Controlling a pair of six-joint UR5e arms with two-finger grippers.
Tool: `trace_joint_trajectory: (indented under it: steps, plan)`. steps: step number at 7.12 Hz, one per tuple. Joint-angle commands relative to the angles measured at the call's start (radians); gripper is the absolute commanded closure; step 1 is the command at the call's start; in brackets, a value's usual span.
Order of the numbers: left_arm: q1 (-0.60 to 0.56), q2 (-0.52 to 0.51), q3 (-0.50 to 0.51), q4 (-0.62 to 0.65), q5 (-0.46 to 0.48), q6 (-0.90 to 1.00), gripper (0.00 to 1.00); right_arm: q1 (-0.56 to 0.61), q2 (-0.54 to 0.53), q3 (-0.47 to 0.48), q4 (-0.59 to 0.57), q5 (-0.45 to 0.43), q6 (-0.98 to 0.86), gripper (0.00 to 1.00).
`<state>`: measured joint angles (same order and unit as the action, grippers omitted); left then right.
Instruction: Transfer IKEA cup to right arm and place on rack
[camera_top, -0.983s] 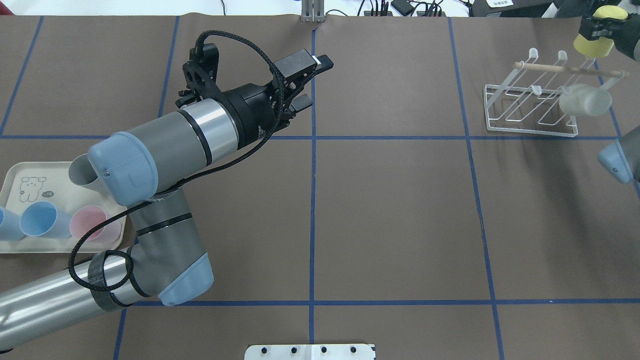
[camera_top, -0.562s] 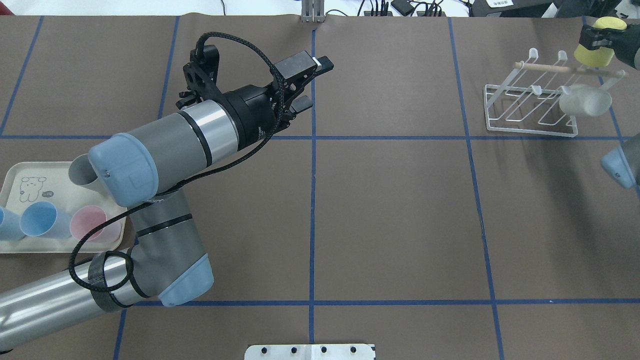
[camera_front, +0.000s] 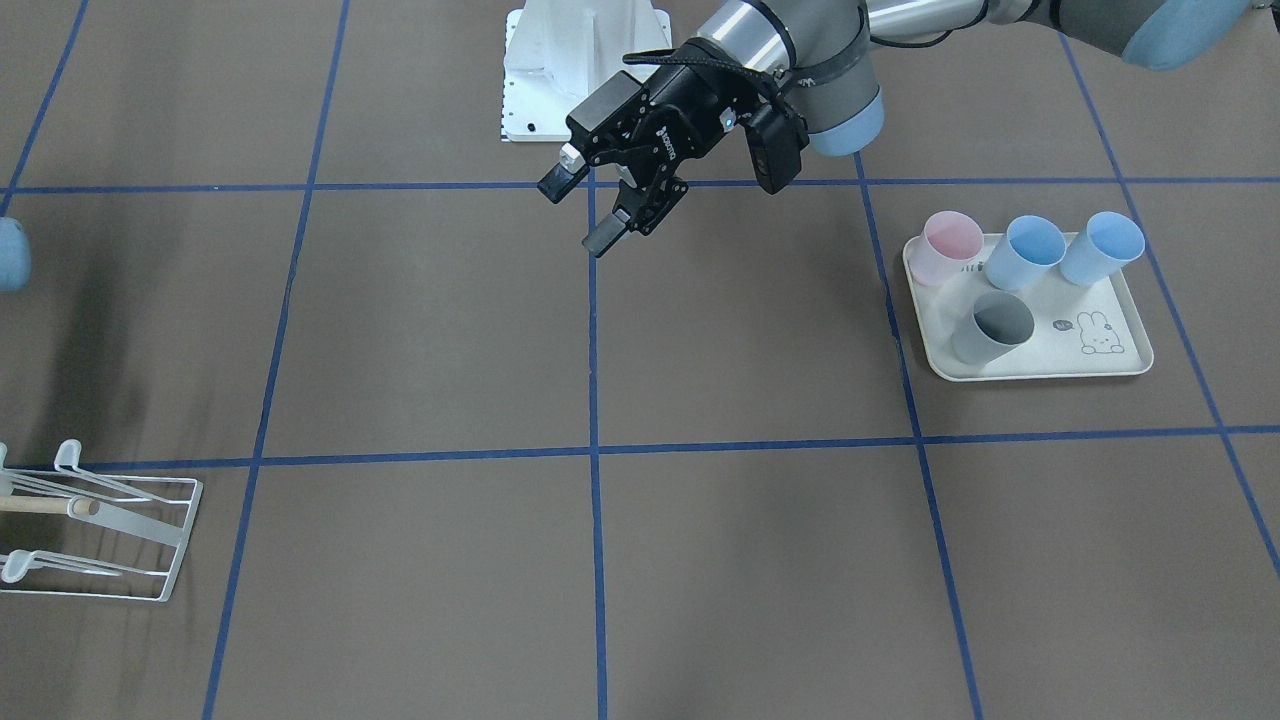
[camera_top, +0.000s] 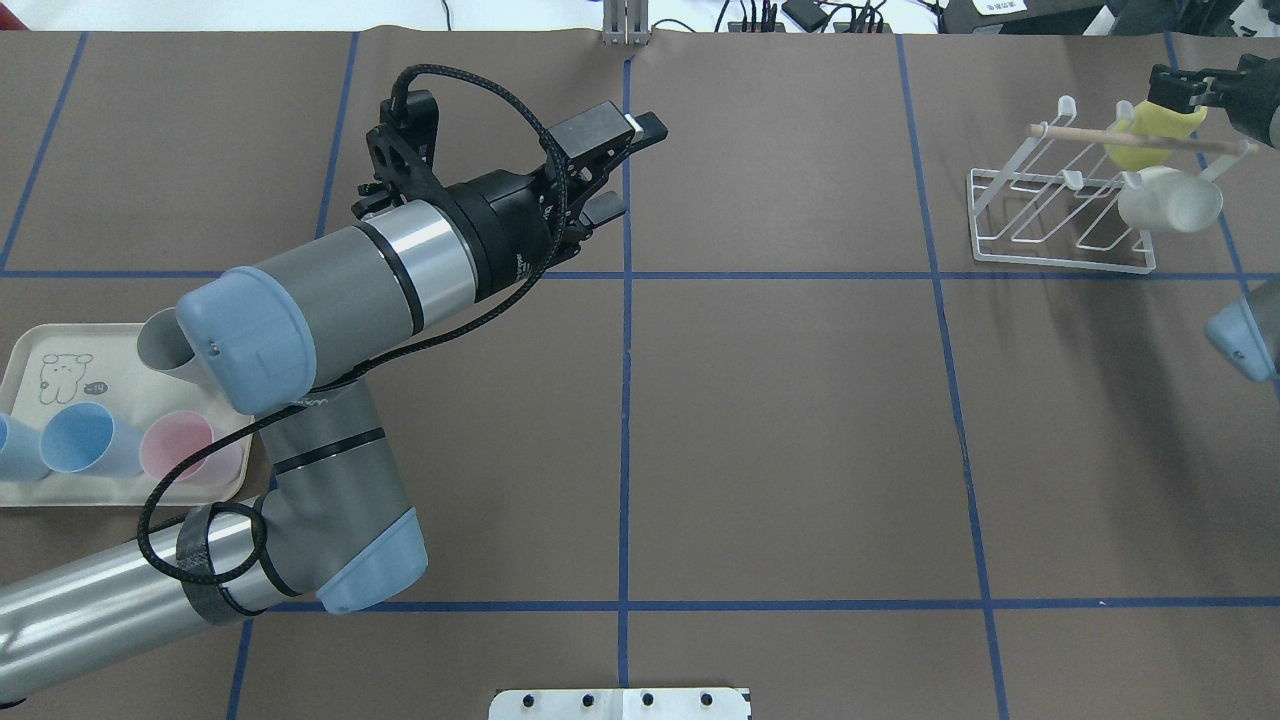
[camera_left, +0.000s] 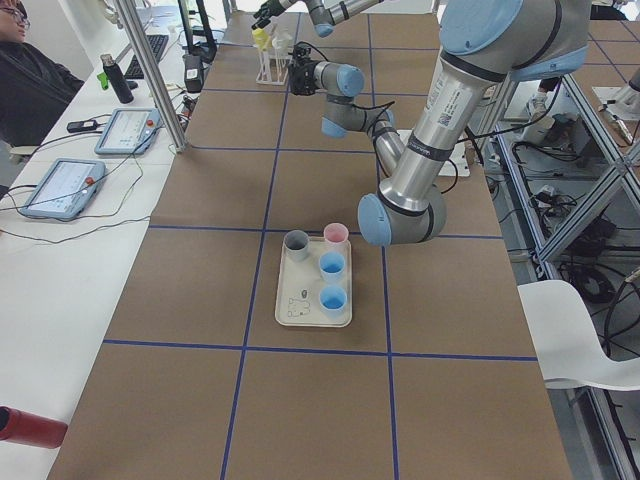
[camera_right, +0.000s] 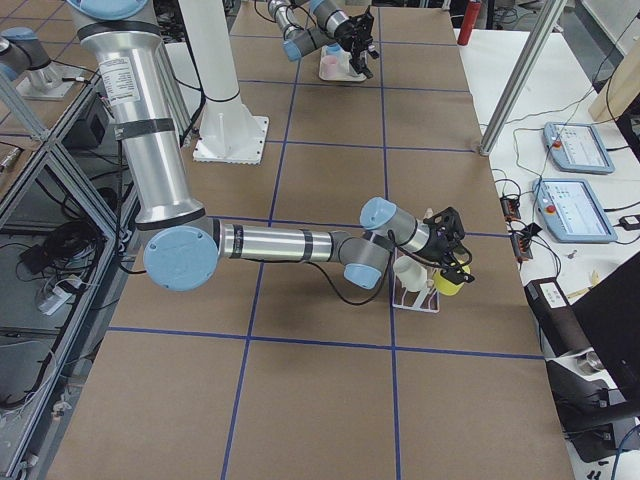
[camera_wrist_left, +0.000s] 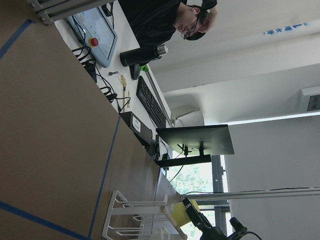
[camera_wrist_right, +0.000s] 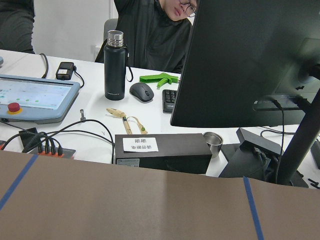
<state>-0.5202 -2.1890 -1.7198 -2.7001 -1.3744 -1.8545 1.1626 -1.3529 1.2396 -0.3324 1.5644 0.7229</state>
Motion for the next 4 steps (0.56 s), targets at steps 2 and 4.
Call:
trace_joint_trajectory:
  steps: [2, 4]
  plan:
    - [-0.009, 0.000, -0.029, 0.009, -0.008, 0.001, 0.00, 0.072, 0.004, 0.027, 0.036, 0.154, 0.013, 0.00]
    - [-0.067, 0.003, -0.091, 0.125, -0.114, 0.001, 0.00, 0.181, 0.014, 0.075, 0.027, 0.361, 0.059, 0.00]
